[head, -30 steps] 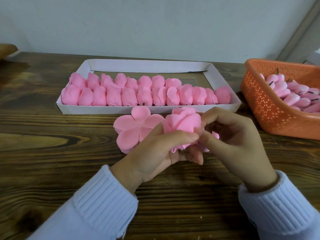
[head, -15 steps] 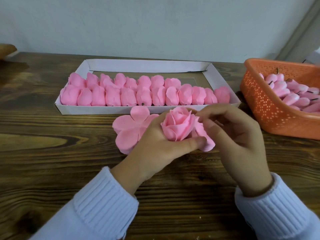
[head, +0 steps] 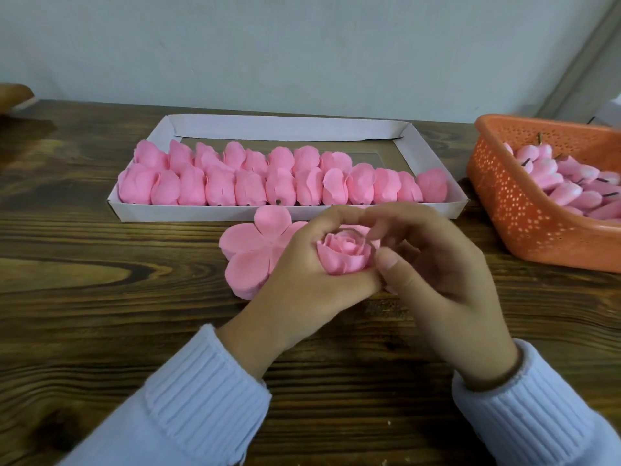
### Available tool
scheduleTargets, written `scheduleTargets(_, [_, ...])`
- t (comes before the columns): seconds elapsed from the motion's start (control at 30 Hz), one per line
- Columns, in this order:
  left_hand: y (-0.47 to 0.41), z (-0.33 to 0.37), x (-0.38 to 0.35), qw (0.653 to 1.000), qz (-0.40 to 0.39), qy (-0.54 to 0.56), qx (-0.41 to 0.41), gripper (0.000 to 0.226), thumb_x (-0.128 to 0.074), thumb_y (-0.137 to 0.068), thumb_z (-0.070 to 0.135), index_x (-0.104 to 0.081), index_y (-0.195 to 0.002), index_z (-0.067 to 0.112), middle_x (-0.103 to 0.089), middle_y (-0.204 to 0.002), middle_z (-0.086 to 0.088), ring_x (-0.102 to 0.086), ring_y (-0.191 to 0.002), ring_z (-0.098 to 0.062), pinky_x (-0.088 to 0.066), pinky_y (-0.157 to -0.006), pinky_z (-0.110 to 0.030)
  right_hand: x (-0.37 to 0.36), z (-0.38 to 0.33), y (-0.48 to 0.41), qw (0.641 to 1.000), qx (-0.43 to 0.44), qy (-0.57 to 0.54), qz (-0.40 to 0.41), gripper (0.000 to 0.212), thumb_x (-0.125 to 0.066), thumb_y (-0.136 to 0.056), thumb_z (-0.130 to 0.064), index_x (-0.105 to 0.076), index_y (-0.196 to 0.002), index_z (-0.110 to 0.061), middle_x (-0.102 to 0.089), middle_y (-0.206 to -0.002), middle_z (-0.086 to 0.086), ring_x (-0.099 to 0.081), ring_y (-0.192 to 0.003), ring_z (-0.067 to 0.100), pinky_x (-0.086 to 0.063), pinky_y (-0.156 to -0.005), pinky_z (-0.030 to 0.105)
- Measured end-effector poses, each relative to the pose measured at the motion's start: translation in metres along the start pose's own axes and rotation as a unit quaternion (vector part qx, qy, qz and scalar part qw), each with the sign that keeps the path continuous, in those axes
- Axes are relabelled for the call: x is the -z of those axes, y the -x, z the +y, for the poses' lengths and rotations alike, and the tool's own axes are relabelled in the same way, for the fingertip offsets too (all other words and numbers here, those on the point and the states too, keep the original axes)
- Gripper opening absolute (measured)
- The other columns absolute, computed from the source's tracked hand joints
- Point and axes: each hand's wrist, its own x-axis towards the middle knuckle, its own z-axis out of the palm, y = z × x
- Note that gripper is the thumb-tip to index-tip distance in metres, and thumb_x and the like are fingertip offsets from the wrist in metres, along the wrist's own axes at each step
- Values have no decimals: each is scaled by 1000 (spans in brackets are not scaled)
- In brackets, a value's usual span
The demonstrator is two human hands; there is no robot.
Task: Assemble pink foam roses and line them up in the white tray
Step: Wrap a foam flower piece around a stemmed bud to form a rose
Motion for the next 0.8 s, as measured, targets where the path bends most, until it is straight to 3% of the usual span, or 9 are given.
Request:
scheduleTargets(0.13, [1, 2, 0, 996, 75, -8, -49, 28, -73, -72, 15, -63, -97, 24, -65, -75, 6, -65, -72, -5, -52, -62, -20, -7, 2, 1, 980, -128, -137, 62, 17, -56, -83, -3, -55, -95, -15, -60, -91, 0, -58, -77, 14, -50, -66, 27])
scheduleTargets(0.23, [1, 3, -1, 992, 97, 16, -74, 28, -72, -74, 15, -62, -97, 27, -65, -77, 4, -66, -75, -9, -54, -63, -23, -10, 3, 2, 941, -234, -243, -15, 16, -56, -82, -7, -52, -99, -7, -65, -89, 4, -64, -77, 18, -55, -70, 32])
scheduleTargets(0.3, [2, 5, -1, 991, 95, 10, -90, 28, -72, -74, 17, -62, -98, 28, -65, -80, 3, -66, -78, -11, -54, -67, -24, -13, 3, 3, 900, -279, -328, -72, 30, -58, -83, -10, -49, -111, -1, -67, -95, 9, -67, -85, 19, -58, -77, 36])
scheduleTargets(0.37, [3, 7, -2, 992, 81, 3, -99, 30, -72, -75, 17, -61, -100, 28, -66, -82, 4, -67, -80, -10, -53, -69, -23, -15, 3, 2, 854, -309, -408, -98, 60, -71, -79, -17, -42, -126, 5, -62, -105, 18, -65, -93, 24, -56, -82, 40])
scheduleTargets(0.43, [4, 8, -3, 993, 71, 6, -95, 31, -72, -74, 17, -60, -101, 27, -68, -84, 4, -68, -83, -12, -54, -70, -24, -15, 3, 2, 821, -315, -465, -102, 84, -83, -70, -25, -39, -136, 3, -58, -109, 20, -63, -93, 24, -53, -78, 35])
scheduleTargets(0.53, [3, 10, -5, 994, 56, 13, -96, 34, -74, -72, 16, -59, -102, 25, -69, -87, 4, -69, -88, -13, -55, -72, -26, -17, 1, 0, 810, -306, -490, -101, 88, -82, -70, -25, -37, -141, 0, -51, -113, 19, -59, -90, 19, -44, -71, 30])
scheduleTargets(0.67, [4, 8, -4, 999, 8, 28, -39, 55, -77, -64, 23, -55, -115, 27, -69, -99, 7, -68, -92, -8, -59, -68, -37, -16, 2, -1, 798, -293, -520, -90, 70, -77, -76, -23, -46, -135, 1, -61, -110, 16, -62, -93, 20, -53, -74, 28])
scheduleTargets(0.73, [5, 7, -3, 998, -14, 50, 20, 48, -76, -62, 27, -61, -107, 28, -71, -91, 11, -67, -82, -4, -56, -59, -27, -14, 4, 0, 809, -294, -501, -89, 61, -78, -76, -28, -56, -127, -3, -62, -112, 16, -58, -102, 26, -49, -83, 36])
scheduleTargets(0.8, [5, 6, -3, 997, -38, 52, 33, 38, -75, -64, 29, -67, -102, 29, -71, -89, 8, -66, -78, -8, -54, -55, -26, -15, 4, 0, 827, -314, -458, -89, 56, -72, -80, -29, -56, -123, 3, -59, -107, 20, -50, -97, 31, -43, -78, 36])
